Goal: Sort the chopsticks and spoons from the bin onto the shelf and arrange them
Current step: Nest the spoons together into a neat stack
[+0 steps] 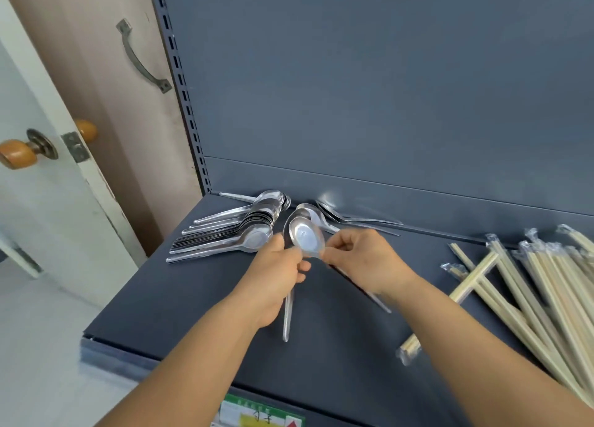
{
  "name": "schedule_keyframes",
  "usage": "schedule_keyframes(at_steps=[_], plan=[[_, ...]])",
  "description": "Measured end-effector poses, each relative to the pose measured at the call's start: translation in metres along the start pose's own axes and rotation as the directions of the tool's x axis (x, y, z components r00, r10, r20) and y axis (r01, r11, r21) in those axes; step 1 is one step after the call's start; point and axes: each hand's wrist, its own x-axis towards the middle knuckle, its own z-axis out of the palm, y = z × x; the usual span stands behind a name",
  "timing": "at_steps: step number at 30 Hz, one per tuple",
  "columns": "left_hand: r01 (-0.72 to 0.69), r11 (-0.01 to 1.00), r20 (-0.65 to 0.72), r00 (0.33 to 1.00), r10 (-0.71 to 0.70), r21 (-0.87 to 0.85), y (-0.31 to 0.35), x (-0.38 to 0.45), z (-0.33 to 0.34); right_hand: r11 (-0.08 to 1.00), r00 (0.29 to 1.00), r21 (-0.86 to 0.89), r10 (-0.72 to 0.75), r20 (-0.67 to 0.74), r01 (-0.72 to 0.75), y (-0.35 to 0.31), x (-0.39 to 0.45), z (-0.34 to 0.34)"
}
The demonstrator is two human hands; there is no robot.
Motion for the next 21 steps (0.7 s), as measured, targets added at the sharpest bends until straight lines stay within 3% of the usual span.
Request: schedule_keyframes(at_steps=[4, 9, 11, 15, 21], plan=[[-0.009, 0.998, 0.046, 0.999, 0.012, -0.054, 0.002, 0.0, 0.011, 0.999, 1.0, -0.048, -0.013, -0.013, 0.013, -0.006, 0.0, 0.013], [0.004, 0.999, -0.104, 0.995, 0.002, 0.05, -0.005, 0.014, 0.013, 0.97, 0.991, -0.209, -0.107, 0.077, 0.12, -0.008, 0.004, 0.009], [0.015, 0.999, -0.126, 0.992, -0.01, 0.038, -0.002, 0.016, 0.011, 0.954, 0.993, -0.273, -0.115, 0.04, 0.122, -0.005, 0.012, 0.001], [0.029, 0.995, -0.076, 0.996, -0.037, -0.093, 0.008, 0.012, 0.009, 0.91, 0.968, -0.399, -0.19, -0.162, 0.112, 0.016, 0.047, -0.009], [0.007, 1.0, -0.078, 0.997, -0.006, 0.011, 0.008, 0.013, 0.003, 0.749, 0.977, -0.66, -0.181, -0.11, 0.065, 0.042, 0.084, -0.015]])
